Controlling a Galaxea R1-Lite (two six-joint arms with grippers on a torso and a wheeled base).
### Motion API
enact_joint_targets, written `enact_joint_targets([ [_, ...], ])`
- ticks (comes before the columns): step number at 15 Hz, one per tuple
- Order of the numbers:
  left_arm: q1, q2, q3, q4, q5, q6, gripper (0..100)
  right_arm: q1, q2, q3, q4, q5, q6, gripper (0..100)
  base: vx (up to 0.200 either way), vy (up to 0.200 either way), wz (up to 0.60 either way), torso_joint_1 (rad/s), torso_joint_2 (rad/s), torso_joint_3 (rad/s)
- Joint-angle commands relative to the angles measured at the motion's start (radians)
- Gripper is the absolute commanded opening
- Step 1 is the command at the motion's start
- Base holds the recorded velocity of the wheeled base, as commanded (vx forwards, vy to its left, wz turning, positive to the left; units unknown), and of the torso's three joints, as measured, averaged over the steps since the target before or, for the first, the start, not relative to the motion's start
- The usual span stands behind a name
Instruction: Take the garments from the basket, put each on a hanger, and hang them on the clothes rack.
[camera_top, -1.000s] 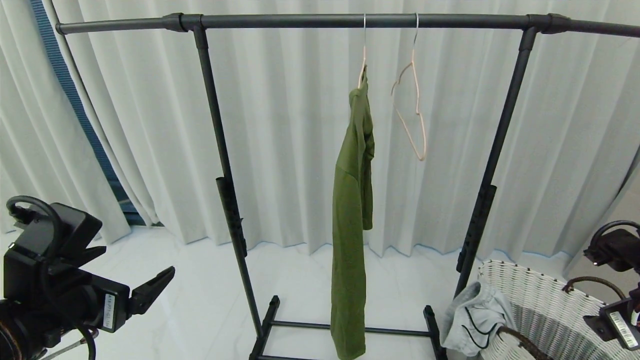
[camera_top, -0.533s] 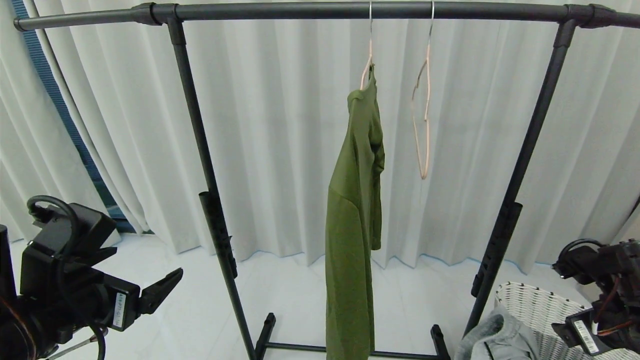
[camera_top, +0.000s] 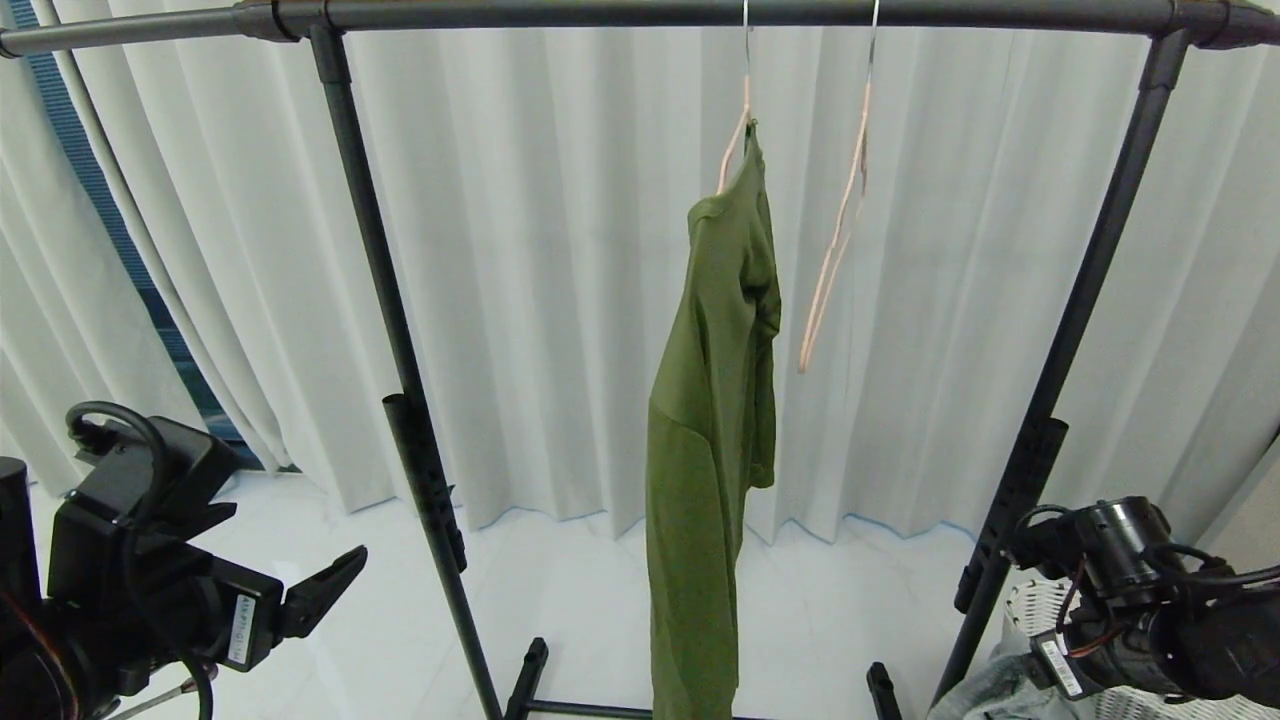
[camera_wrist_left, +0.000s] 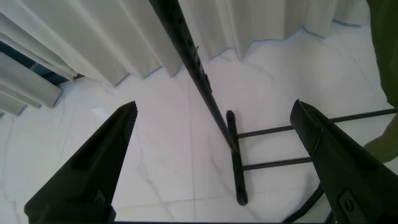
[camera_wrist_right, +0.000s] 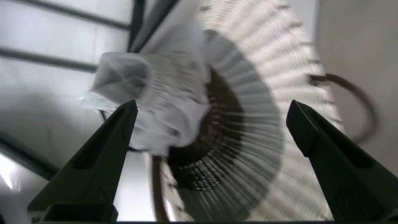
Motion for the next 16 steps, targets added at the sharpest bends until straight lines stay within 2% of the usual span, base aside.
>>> enact_joint_targets([
  [1, 0.000, -0.006, 0.002, 0.000, 0.001, 0.001, 100, -0.013, 0.153, -0.003, -0.067, 0.011, 0.000, 100, 0.000, 0.000, 0.00, 0.000, 0.00, 0.000],
  [7, 0.000, -0.012, 0.010, 0.000, 0.001, 0.001, 100, -0.059, 0.227, -0.015, -0.128, 0.010, 0.002, 100, 0.000, 0.000, 0.00, 0.000, 0.00, 0.000],
  [9, 0.000, -0.018, 0.010, 0.000, 0.001, 0.001, 100, -0.062, 0.256, -0.021, -0.185, 0.010, 0.000, 100, 0.000, 0.000, 0.00, 0.000, 0.00, 0.000],
  [12, 0.000, -0.021, 0.010, 0.000, 0.001, 0.001, 100, -0.063, 0.270, -0.024, -0.195, 0.008, 0.012, 100, 0.000, 0.000, 0.00, 0.000, 0.00, 0.000],
  [13, 0.000, -0.023, 0.010, -0.002, 0.001, 0.001, 100, -0.063, 0.270, -0.022, -0.195, 0.007, 0.020, 0, 0.000, 0.000, 0.00, 0.000, 0.00, 0.000],
  [16, 0.000, -0.024, 0.016, 0.000, 0.001, 0.001, 100, -0.040, 0.225, -0.015, -0.188, 0.004, 0.025, 0, 0.000, 0.000, 0.00, 0.000, 0.00, 0.000],
])
